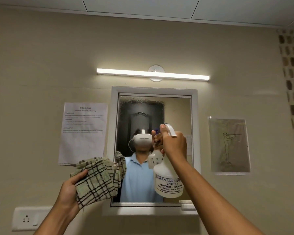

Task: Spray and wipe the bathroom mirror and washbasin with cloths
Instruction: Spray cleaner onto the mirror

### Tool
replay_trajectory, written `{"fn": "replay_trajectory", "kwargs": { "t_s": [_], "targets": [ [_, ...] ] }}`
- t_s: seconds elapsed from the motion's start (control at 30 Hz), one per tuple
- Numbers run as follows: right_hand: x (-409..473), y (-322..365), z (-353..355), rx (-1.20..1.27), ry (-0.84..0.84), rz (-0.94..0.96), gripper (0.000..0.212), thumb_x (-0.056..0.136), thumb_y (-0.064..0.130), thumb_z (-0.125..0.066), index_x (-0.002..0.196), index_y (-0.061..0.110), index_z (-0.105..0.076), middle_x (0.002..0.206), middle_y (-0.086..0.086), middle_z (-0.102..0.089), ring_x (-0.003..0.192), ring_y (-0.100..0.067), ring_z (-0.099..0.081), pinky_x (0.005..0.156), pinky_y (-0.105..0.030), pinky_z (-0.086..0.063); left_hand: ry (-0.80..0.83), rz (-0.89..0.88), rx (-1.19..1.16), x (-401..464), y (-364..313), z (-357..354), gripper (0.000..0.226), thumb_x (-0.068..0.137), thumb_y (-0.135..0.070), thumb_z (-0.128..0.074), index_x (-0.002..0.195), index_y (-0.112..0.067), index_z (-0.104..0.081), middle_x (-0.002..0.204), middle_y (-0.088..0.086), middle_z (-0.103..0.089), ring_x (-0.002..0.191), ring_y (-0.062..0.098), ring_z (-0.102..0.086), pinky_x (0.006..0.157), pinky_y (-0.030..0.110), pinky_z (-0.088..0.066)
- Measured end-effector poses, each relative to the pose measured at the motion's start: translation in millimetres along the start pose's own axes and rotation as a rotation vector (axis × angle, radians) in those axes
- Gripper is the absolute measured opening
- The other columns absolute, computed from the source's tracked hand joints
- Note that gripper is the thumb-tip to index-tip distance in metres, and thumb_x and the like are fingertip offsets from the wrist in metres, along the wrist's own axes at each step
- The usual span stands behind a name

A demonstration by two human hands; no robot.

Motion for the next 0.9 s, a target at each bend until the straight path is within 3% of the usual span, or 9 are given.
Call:
{"fn": "replay_trajectory", "kwargs": {
  "t_s": [0.17,0.33,0.43,0.57,0.73,0.83,0.9],
  "targets": [
    [-0.6,-12.8,31.2,-0.014,-0.058,-0.027,0.049,0.097,0.052,-0.051,0.060,0.022,-0.061,0.056,0.000,-0.064,0.059,-0.022,-0.066,0.062,-0.034,-0.056,0.035,0.040,-0.001,10.7,14.0,-30.0,0.049,0.099,-0.019,-0.039,0.076,-0.006,-0.081,0.090,0.019,-0.076,0.075,0.031,-0.075,0.058,0.044,-0.062],
    [2.4,-25.4,61.9,0.037,-0.135,-0.070,0.043,0.097,0.050,-0.054,0.063,0.023,-0.061,0.059,0.004,-0.063,0.057,-0.019,-0.064,0.066,-0.038,-0.058,0.082,0.046,-0.018,18.2,26.4,-57.0,0.036,0.095,-0.018,-0.044,0.094,-0.003,-0.076,0.095,0.020,-0.075,0.080,0.032,-0.075,0.062,0.044,-0.062],
    [4.3,-38.5,80.1,0.031,-0.173,-0.091,0.045,0.096,0.050,-0.055,0.061,0.022,-0.063,0.060,0.003,-0.066,0.058,-0.021,-0.066,0.067,-0.041,-0.060,0.114,0.044,-0.035,19.0,33.6,-68.7,0.032,0.083,-0.021,-0.052,0.086,-0.005,-0.080,0.096,0.020,-0.075,0.081,0.033,-0.075,0.064,0.047,-0.062],
    [1.5,-56.4,91.1,0.010,-0.183,-0.134,0.042,0.096,0.050,-0.056,0.065,0.023,-0.063,0.066,-0.001,-0.068,0.062,-0.023,-0.068,0.068,-0.042,-0.061,0.139,0.060,-0.033,19.0,46.9,-77.9,0.047,0.099,-0.018,-0.040,0.077,-0.008,-0.081,0.090,0.018,-0.076,0.075,0.031,-0.075,0.058,0.044,-0.062],
    [-3.6,-71.2,91.3,0.031,-0.202,-0.185,0.044,0.094,0.056,-0.054,0.069,0.021,-0.065,0.068,-0.002,-0.069,0.063,-0.024,-0.069,0.066,-0.040,-0.061,0.122,0.049,-0.023,18.2,49.3,-78.2,0.049,0.099,-0.017,-0.039,0.076,-0.008,-0.081,0.089,0.017,-0.076,0.074,0.030,-0.075,0.058,0.044,-0.062],
    [-8.3,-69.3,82.1,0.074,-0.211,-0.172,0.047,0.096,0.050,-0.055,0.059,0.022,-0.063,0.054,0.006,-0.063,0.056,-0.019,-0.064,0.066,-0.039,-0.059,0.104,0.046,-0.012,18.9,44.9,-73.3,0.045,0.099,-0.018,-0.039,0.084,-0.006,-0.080,0.092,0.018,-0.076,0.077,0.031,-0.075,0.061,0.045,-0.062],
    [-13.1,-64.1,69.8,0.064,-0.183,-0.153,0.047,0.097,0.050,-0.054,0.059,0.023,-0.061,0.055,0.006,-0.062,0.059,-0.022,-0.066,0.065,-0.039,-0.059,0.075,0.033,-0.003,17.4,39.8,-65.4,0.038,0.099,-0.018,-0.040,0.096,-0.004,-0.075,0.094,0.018,-0.075,0.078,0.031,-0.075,0.061,0.045,-0.062]
  ]
}}
Point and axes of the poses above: each hand's wrist, its own x-axis towards the middle knuckle, its own z-axis out of the back of the hand, y = z × x, the point moved 7 cm from there along x, towards the middle knuckle
